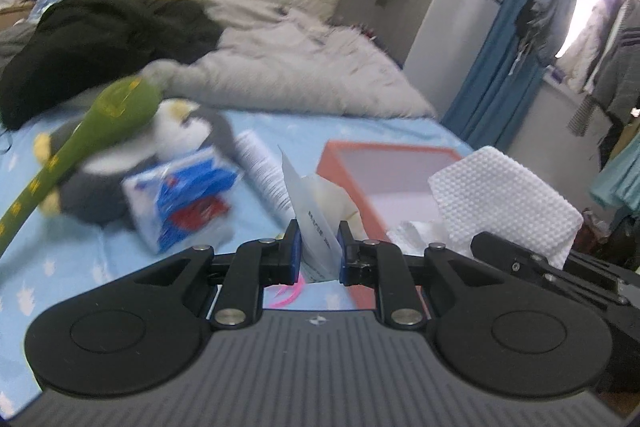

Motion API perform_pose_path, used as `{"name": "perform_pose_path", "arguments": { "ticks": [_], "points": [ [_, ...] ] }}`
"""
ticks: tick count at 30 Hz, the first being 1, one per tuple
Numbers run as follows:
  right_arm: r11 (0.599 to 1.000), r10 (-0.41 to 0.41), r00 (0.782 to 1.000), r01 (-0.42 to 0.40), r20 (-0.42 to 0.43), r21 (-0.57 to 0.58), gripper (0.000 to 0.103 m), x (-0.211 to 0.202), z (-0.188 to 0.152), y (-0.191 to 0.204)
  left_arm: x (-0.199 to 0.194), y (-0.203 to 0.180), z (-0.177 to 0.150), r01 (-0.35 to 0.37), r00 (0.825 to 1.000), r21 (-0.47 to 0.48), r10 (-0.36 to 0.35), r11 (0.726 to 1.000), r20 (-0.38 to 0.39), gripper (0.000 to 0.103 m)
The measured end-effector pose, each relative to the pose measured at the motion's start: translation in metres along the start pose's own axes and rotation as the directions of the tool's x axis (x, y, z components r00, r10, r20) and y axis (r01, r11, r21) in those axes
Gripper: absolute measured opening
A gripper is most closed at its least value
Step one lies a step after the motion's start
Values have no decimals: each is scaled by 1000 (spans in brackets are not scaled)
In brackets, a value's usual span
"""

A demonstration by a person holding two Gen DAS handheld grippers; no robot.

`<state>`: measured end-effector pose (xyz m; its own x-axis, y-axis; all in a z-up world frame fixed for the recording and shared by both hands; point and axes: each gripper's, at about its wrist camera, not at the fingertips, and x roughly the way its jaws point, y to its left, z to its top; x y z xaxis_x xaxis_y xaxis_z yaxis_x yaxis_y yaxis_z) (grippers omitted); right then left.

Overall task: Organize soft objects
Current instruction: 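Carry the wrapped pad and white wipe over the pink box with both tools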

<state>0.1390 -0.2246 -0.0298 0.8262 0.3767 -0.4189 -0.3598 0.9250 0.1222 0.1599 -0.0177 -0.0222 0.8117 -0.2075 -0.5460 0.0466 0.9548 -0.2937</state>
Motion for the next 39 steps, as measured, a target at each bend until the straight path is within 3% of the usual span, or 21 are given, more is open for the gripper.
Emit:
{"name": "perform_pose_path", "arguments": {
  "ticks": [6,12,22,27,33,36,37,38,39],
  "points": [
    [997,-74,995,75,60,-21,11,-12,37,-22,14,-34,29,74,997,28,-75,997,20,20],
    [990,-139,990,138,10,18,11,-2,55,-57,50,-75,46,145,989,63,-144,987,-19,20],
    [971,-210,963,225,-171,77,11,37,41,-112,135,-115,42,166,973,104,-146,981,-177,20],
    [963,-211,943,246,-256,111,12,56,23,-136,171,-117,34,157,951,87,-126,984,-283,21],
    [948,-236,910,293,-341,126,14,72,-4,-151,188,-120,24,145,941,107,-104,984,-322,21],
    [945,-221,905,291,-363,151,28,73,-14,-157,190,-119,21,131,939,110,-88,985,-333,36],
    [944,-217,906,290,-362,160,41,73,-15,-159,189,-119,21,137,939,108,-95,985,-330,40],
    [942,-218,908,292,-359,165,51,72,-15,-160,188,-119,22,141,940,111,-98,984,-326,40],
    [941,-221,909,294,-354,167,52,70,-16,-160,183,-119,23,141,942,117,-97,983,-321,40]
  ]
}}
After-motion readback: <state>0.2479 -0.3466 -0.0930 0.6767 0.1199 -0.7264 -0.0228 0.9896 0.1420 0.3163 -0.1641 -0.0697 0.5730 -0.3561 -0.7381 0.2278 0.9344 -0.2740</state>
